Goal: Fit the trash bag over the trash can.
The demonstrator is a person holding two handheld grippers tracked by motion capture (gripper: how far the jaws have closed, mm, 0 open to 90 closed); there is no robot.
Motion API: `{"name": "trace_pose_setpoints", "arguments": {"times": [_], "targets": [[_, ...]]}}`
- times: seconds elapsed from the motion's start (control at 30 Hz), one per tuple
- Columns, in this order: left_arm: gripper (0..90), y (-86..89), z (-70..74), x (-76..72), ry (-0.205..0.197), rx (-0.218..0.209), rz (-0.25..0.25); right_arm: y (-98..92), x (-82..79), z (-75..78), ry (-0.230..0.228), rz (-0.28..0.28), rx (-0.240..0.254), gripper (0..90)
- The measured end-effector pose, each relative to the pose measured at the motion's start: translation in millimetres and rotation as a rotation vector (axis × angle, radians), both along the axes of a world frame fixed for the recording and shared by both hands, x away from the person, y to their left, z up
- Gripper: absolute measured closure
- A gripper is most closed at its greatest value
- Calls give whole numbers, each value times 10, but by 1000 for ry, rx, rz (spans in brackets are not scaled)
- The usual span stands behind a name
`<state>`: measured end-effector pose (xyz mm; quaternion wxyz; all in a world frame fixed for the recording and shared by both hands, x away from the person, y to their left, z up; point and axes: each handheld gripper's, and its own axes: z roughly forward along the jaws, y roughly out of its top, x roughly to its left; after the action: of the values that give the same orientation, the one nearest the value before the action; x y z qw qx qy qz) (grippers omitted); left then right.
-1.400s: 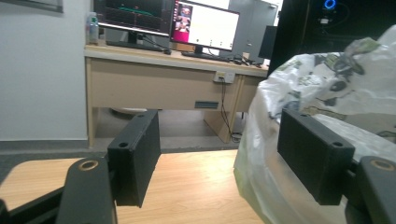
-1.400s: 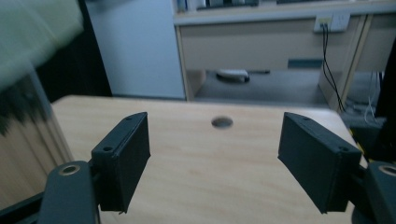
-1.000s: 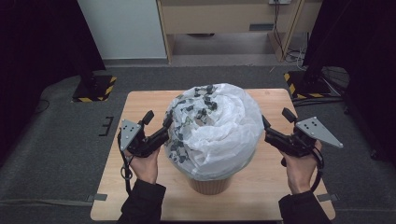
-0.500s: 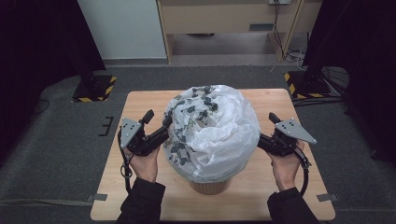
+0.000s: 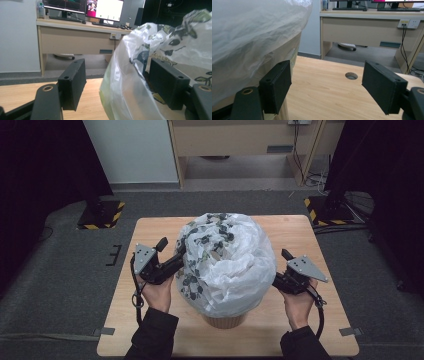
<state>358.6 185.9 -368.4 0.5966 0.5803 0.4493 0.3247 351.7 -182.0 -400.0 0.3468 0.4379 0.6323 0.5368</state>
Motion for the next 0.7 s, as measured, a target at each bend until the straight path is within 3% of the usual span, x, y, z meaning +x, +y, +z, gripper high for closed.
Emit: {"name": "trace_pose_setpoints", "arguments": {"times": [0.2, 0.3, 0.53, 0.7], "targets": [[296, -2, -10, 7, 4, -6, -24, 4, 23, -123, 33, -8, -5, 220], [296, 49, 42, -38, -18, -25, -31, -32, 41, -119, 37, -17, 12, 217], [296, 240, 203, -168, -71, -44, -30, -263, 9, 38, -3, -62, 69, 210], [300, 290, 174, -188, -64, -27, -39, -381, -43, 168, -52, -69, 105, 204]]}}
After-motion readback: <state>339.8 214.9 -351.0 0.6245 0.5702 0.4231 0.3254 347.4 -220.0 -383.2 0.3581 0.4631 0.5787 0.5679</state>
